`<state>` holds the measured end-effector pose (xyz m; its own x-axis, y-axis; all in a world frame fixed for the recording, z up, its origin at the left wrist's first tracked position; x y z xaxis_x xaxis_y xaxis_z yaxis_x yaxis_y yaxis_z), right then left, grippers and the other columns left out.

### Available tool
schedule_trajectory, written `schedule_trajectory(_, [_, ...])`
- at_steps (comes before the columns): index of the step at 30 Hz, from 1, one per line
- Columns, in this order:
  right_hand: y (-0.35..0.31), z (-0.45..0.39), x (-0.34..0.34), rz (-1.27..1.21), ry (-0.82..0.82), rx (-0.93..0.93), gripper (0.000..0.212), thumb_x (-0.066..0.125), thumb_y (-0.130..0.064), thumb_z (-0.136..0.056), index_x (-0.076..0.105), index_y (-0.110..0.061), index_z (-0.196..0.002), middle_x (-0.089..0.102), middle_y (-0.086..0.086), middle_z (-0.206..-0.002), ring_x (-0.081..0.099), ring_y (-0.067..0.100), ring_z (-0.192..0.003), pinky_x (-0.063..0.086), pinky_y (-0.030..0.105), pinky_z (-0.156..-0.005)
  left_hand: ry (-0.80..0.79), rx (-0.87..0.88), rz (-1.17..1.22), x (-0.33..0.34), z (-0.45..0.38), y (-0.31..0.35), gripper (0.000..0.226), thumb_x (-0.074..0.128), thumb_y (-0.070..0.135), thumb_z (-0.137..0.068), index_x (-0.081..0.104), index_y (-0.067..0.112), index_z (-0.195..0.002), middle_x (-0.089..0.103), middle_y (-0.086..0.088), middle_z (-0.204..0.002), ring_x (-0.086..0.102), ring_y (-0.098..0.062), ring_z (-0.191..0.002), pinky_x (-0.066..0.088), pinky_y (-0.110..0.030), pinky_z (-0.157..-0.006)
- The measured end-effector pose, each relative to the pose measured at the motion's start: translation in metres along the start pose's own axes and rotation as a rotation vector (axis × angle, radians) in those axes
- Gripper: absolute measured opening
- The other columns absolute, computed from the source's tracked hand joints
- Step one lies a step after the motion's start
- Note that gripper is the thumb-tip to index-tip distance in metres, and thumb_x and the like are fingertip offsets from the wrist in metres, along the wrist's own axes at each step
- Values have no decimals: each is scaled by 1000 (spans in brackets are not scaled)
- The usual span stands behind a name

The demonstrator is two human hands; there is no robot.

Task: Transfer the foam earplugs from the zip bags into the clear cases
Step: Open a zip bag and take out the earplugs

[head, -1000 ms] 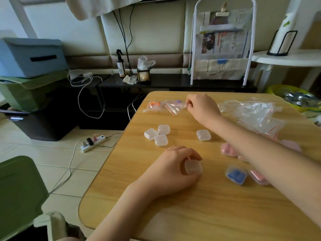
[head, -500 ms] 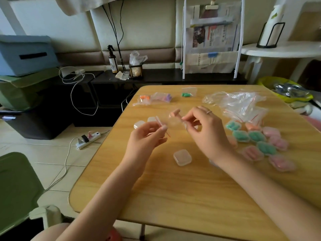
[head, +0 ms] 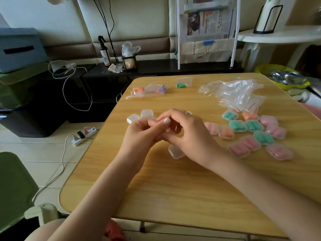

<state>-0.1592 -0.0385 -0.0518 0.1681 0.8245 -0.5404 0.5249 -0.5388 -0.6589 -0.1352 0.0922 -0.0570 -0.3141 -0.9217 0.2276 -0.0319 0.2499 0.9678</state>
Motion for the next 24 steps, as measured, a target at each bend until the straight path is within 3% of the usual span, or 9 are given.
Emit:
schedule_trajectory(4, [5,-1,-2,-284,-19,163,11,73,-16,-82,69,-13,-91,71,-3,-77,67,11,-74,53,22,-72,24,8,-43,-1,0,0,27,67,25,-71,52,5,-62,64,0,-60,68,-16,-66,55,-25,-66])
schedule_trajectory(8, [10,-3,-4,-498,-27,244,8,65,-11,-88,71,-5,-89,72,2,-73,69,18,-71,56,26,-69,34,47,-67,-1,-1,1,32,62,33,-75,48,6,-67,60,-5,-55,61,-18,-54,53,-27,-62])
schedule_trajectory(12, [5,0,-4,-524,-42,205,17,67,-16,-87,69,0,-92,72,12,-79,70,25,-76,59,35,-75,93,90,-129,-1,0,1,41,63,40,-72,51,1,-74,59,-5,-53,59,-16,-49,52,-33,-64])
schedule_trajectory(15, [1,2,1,-450,-65,170,16,71,-18,-84,65,-4,-89,70,5,-76,68,19,-74,57,36,-78,115,101,-181,-2,0,1,54,62,44,-73,53,-9,-80,59,-14,-59,60,-19,-53,53,-32,-62])
schedule_trajectory(18, [3,1,3,-386,-75,182,12,66,-18,-90,63,-6,-88,69,5,-78,67,18,-77,57,35,-78,101,125,-236,0,1,1,63,58,48,-74,51,-15,-79,57,-8,-50,60,-20,-52,53,-36,-65])
schedule_trajectory(21, [6,1,1,-471,-73,228,12,58,-14,-94,58,-4,-88,66,11,-80,66,17,-74,58,32,-75,77,142,-258,1,2,3,58,57,49,-73,53,-9,-75,59,-6,-53,60,-18,-53,52,-40,-69])
schedule_trajectory(24, [5,3,5,-432,-53,227,13,49,-15,-99,51,-7,-89,61,11,-78,63,20,-72,57,35,-74,66,176,-324,2,1,3,54,56,41,-81,53,-12,-80,62,-4,-57,62,-17,-56,53,-34,-63])
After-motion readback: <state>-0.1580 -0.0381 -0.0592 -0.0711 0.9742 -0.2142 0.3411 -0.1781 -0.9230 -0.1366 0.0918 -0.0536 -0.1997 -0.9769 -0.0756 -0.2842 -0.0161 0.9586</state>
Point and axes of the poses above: each hand's wrist, its own z-axis away from the middle knuckle, its own x-axis out of the palm, y = z × x, the point moved 2 cm from there along -z, towards the middle knuckle
